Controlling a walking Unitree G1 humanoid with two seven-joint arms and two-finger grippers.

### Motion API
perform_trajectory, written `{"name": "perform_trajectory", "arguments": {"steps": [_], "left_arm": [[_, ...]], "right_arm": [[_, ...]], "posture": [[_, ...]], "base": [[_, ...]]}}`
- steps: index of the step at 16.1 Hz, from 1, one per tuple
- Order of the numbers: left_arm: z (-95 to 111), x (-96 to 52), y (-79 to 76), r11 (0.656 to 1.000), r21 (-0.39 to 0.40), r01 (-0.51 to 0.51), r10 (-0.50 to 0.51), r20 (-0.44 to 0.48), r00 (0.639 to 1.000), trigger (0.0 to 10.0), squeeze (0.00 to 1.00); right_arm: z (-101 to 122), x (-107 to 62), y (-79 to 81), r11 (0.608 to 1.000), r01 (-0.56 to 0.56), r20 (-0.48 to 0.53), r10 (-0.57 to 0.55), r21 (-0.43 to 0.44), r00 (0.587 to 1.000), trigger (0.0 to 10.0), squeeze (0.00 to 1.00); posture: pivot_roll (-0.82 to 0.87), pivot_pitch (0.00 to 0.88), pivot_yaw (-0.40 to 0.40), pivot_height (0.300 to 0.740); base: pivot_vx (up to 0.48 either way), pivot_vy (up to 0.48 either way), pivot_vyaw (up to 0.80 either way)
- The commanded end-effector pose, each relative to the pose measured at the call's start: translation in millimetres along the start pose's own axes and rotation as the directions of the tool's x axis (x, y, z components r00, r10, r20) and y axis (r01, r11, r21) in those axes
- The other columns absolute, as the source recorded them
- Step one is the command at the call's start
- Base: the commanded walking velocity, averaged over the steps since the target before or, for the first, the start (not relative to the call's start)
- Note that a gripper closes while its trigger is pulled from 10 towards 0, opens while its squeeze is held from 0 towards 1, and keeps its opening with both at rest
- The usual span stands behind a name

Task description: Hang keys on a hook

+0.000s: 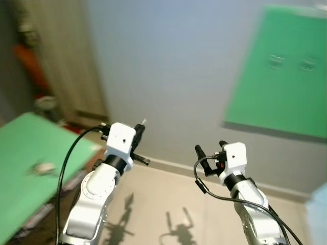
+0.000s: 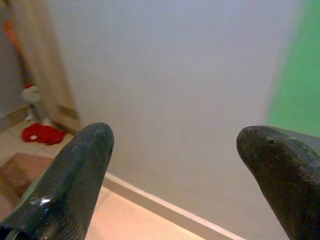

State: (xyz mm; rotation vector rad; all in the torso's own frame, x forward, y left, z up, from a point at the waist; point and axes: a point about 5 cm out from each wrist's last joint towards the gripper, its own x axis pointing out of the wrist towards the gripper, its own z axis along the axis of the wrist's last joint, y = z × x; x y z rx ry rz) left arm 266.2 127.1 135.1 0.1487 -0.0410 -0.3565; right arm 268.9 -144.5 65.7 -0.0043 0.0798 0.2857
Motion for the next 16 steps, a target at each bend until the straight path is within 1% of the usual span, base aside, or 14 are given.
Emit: {"name": "perform_trajectory", "arguments": {"steps": [1,7,9,11,14,16], "left_arm": [[-1,2.4,-7.3,0.999,-0.010,0.031,-0.031,-0.001,1.000,0.0,0.00],[-4,4.8,-5.2,1.000,-0.006,0.012,-0.012,-0.015,1.000,0.0,0.00],[-5,6.8,-0.1,0.999,-0.025,-0.028,0.028,-0.022,0.999,0.0,0.00],[-7,7.4,2.0,0.999,-0.031,-0.045,0.044,-0.030,0.999,0.0,0.00],[-9,7.1,3.4,0.997,-0.041,-0.072,0.071,-0.042,0.997,0.0,0.00],[-10,6.8,4.0,0.995,-0.038,-0.090,0.089,-0.046,0.995,0.0,0.00]], "right_arm": [[0,-1.8,-5.5,1.000,0.021,-0.001,-0.021,-0.005,1.000,10.0,0.00],[1,-2.2,-5.8,0.999,0.033,0.003,-0.033,-0.026,0.999,10.0,0.00],[2,-2.3,-3.3,1.000,0.015,0.002,-0.015,-0.021,1.000,10.0,0.00],[2,-2.4,-2.2,0.999,0.008,-0.001,-0.008,-0.039,1.000,10.0,0.00],[2,-2.7,-1.5,0.999,0.001,-0.003,-0.001,-0.053,1.000,10.0,0.00],[2,-3.5,-2.1,0.998,0.000,-0.011,-0.001,-0.057,1.000,10.0,0.00]], "posture": [[-0.01,0.000,0.022,0.740],[-0.02,0.000,0.029,0.740],[-0.02,0.000,0.031,0.740],[-0.02,0.000,0.031,0.740],[-0.02,0.000,0.027,0.740],[-0.02,0.000,0.025,0.740]], "base": [[0.000,-0.450,-0.74],[0.000,-0.449,-0.75],[0.326,-0.347,0.00],[0.429,0.000,0.00],[0.398,0.000,0.66],[0.000,0.000,0.62]]}}
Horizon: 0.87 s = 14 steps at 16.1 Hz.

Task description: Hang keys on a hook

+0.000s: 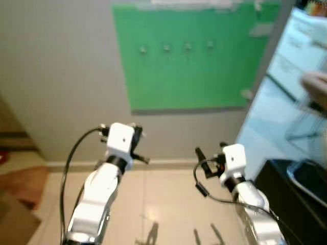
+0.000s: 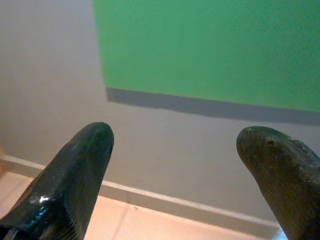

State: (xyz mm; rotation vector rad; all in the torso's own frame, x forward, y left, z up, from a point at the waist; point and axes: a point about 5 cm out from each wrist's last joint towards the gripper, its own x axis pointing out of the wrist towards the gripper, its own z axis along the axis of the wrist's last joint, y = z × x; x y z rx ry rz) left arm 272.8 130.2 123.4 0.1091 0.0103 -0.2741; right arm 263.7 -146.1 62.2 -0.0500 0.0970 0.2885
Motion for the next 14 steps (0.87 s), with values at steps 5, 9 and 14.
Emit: {"name": "perform_trajectory", "arguments": {"steps": [5,9,14], "left_arm": [[3,6.2,1.0,0.999,0.015,-0.030,0.030,0.001,1.000,0.0,0.00],[3,9.0,0.8,0.999,0.045,-0.010,0.010,-0.004,1.000,0.0,0.00],[3,11.9,-0.5,0.997,0.073,0.027,-0.026,-0.014,1.000,0.0,0.00]], "right_arm": [[3,-0.4,-4.0,1.000,-0.002,-0.002,0.002,-0.021,1.000,10.0,0.00],[2,0.5,-3.7,1.000,0.003,-0.002,-0.003,-0.019,1.000,10.0,0.00],[-1,0.6,-1.7,1.000,0.008,-0.003,-0.008,-0.013,1.000,10.0,0.00]], "posture": [[-0.03,0.000,0.020,0.740],[-0.03,0.000,0.028,0.740],[-0.03,0.000,0.036,0.740]], "base": [[0.271,0.000,0.12],[0.475,0.000,0.00],[0.480,0.000,0.00]]}}
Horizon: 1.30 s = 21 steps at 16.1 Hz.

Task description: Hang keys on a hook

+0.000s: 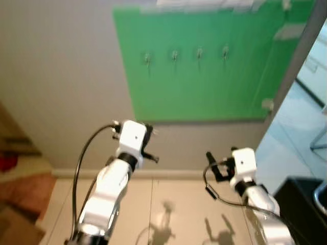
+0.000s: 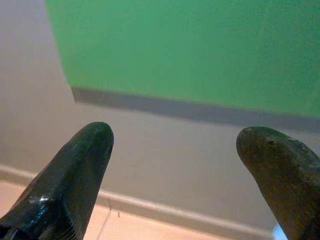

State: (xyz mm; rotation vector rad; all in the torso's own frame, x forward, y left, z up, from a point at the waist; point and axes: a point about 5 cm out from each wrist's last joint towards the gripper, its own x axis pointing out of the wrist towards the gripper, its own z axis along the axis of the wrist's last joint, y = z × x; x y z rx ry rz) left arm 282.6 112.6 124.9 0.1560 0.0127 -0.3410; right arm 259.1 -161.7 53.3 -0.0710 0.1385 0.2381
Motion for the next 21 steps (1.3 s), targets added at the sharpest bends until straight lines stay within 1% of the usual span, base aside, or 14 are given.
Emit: {"name": "perform_trajectory", "arguments": {"steps": [1,5,12,13,14,16,17,19,21], "left_arm": [[-1.3,-2.7,13.4,0.999,0.029,-0.038,0.038,-0.009,0.999,0.0,0.00],[-2.1,-1.3,9.8,1.000,0.025,-0.013,0.013,-0.012,1.000,0.0,0.00],[-5.9,0.2,8.6,0.999,0.042,0.004,-0.003,-0.035,0.999,0.0,0.00],[-5.6,0.0,8.0,1.000,0.023,0.003,-0.002,-0.028,1.000,0.0,0.00],[-5.6,-0.1,7.7,1.000,0.016,0.002,-0.002,-0.027,1.000,0.0,0.00],[-2.8,-0.2,9.7,0.999,0.051,-0.012,0.013,-0.013,1.000,0.0,0.00],[-0.7,0.6,10.5,0.999,0.023,-0.025,0.025,0.002,1.000,0.0,0.00],[-1.7,1.4,10.9,0.999,0.046,-0.017,0.017,-0.010,1.000,0.0,0.00],[-2.4,1.2,8.1,0.999,0.049,0.003,-0.002,-0.014,1.000,0.0,0.00]], "right_arm": [[10.1,7.7,12.1,0.999,-0.041,0.042,0.041,-0.001,0.998,10.0,0.00],[9.1,8.9,11.4,0.999,-0.034,0.040,0.034,0.006,0.999,10.0,0.00],[9.2,9.5,10.5,1.000,-0.026,0.039,0.026,0.010,0.999,10.0,0.00],[9.1,9.4,10.7,1.000,-0.027,0.039,0.026,0.011,0.999,10.0,0.00],[9.0,9.4,10.6,1.000,-0.027,0.039,0.026,0.011,0.999,10.0,0.00],[9.3,9.7,11.7,1.000,-0.027,0.042,0.026,0.013,0.999,10.0,0.00],[9.9,10.0,12.8,1.000,-0.028,0.046,0.027,0.014,0.999,10.0,0.00],[10.0,10.5,14.7,0.999,-0.029,0.048,0.028,0.018,0.998,10.0,0.00],[9.5,10.4,15.1,0.999,-0.031,0.046,0.030,0.018,0.998,10.0,0.00]], "posture": [[-0.03,0.000,0.038,0.740],[-0.04,0.000,0.040,0.740],[-0.04,0.000,0.045,0.740],[-0.04,0.000,0.045,0.740],[-0.04,0.000,0.045,0.740],[-0.04,0.000,0.047,0.740],[-0.04,0.000,0.047,0.740],[-0.04,0.000,0.048,0.740],[-0.04,0.000,0.048,0.740]], "base": [[0.480,0.000,0.00],[0.480,0.000,0.00],[0.476,0.000,0.00],[0.450,0.000,0.00],[0.000,0.000,0.00],[0.000,0.000,0.00],[0.345,-0.330,0.00],[0.382,-0.285,0.00],[0.343,-0.332,0.00]]}}
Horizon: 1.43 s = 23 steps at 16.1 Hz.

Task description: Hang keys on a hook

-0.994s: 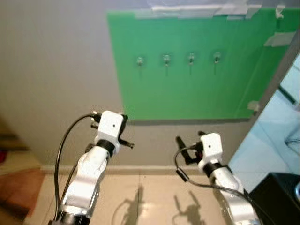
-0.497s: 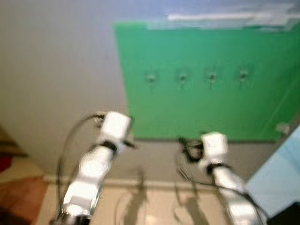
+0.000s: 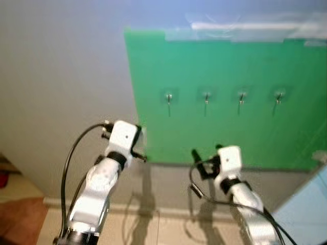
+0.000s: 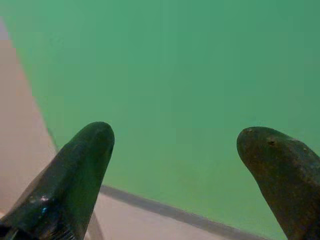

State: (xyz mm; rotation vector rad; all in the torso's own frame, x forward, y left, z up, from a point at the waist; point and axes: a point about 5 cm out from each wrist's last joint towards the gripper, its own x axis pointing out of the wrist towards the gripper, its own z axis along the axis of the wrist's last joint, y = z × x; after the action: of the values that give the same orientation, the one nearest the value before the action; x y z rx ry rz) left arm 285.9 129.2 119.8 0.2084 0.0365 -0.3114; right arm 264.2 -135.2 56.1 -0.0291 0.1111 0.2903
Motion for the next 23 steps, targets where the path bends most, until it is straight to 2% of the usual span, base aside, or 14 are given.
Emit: {"name": "perform_trajectory", "arguments": {"steps": [1,7,12,14,16,17,20,22,23], "left_arm": [[6,2.9,-11.4,0.999,0.017,0.047,-0.048,0.022,0.999,0.0,0.00],[8,2.1,-18.9,0.997,0.010,0.082,-0.082,0.049,0.995,0.0,0.00],[10,1.1,-18.4,0.997,0.037,0.072,-0.073,0.054,0.996,0.0,0.00],[5,6.8,-0.2,0.999,0.028,-0.027,0.027,0.011,1.000,0.0,0.00],[6,10.3,6.1,0.998,0.028,-0.050,0.050,0.007,0.999,0.0,0.00],[9,17.2,13.3,0.996,0.047,-0.073,0.073,0.002,0.997,0.0,0.00],[26,28.6,19.6,0.991,0.076,-0.112,0.112,0.014,0.994,0.0,0.00],[37,32.8,26.9,0.983,0.038,-0.180,0.180,0.013,0.984,0.0,0.00],[37,33.5,30.1,0.980,0.035,-0.196,0.196,0.011,0.981,0.0,0.00]], "right_arm": [[4,-0.2,-9.1,1.000,0.020,0.013,-0.020,-0.016,1.000,10.0,0.00],[4,-0.6,-11.8,0.999,0.025,0.011,-0.024,-0.022,1.000,10.0,0.00],[3,-1.1,-11.8,1.000,0.024,0.007,-0.024,-0.019,1.000,10.0,0.00],[5,-2.0,-11.8,1.000,0.022,0.016,-0.022,-0.019,1.000,10.0,0.00],[6,-3.0,-12.6,1.000,0.021,0.020,-0.021,-0.020,1.000,10.0,0.00],[8,-4.9,-14.5,1.000,0.020,0.023,-0.020,-0.022,1.000,10.0,0.00],[8,-7.0,-15.0,1.000,0.011,0.019,-0.011,-0.024,1.000,10.0,0.00],[16,-11.7,-11.6,0.999,-0.043,0.041,0.044,-0.025,0.998,10.0,0.00],[23,-20.1,-14.3,0.997,-0.070,0.058,0.071,-0.025,0.996,10.0,0.00]], "posture": [[-0.03,0.000,0.048,0.740],[-0.04,0.000,0.048,0.740],[-0.04,0.000,0.049,0.740],[-0.04,0.000,0.048,0.740],[-0.04,0.000,0.045,0.740],[-0.05,0.000,0.044,0.740],[-0.06,0.000,0.052,0.740],[-0.07,0.000,0.055,0.740],[-0.07,0.000,0.055,0.740]], "base": [[0.000,-0.416,0.00],[0.000,-0.449,0.00],[0.000,0.000,0.00],[0.000,0.000,0.00],[0.000,0.000,0.00],[0.000,0.000,0.00],[0.000,0.000,0.00],[0.000,0.000,0.00],[0.000,0.000,0.00]]}}
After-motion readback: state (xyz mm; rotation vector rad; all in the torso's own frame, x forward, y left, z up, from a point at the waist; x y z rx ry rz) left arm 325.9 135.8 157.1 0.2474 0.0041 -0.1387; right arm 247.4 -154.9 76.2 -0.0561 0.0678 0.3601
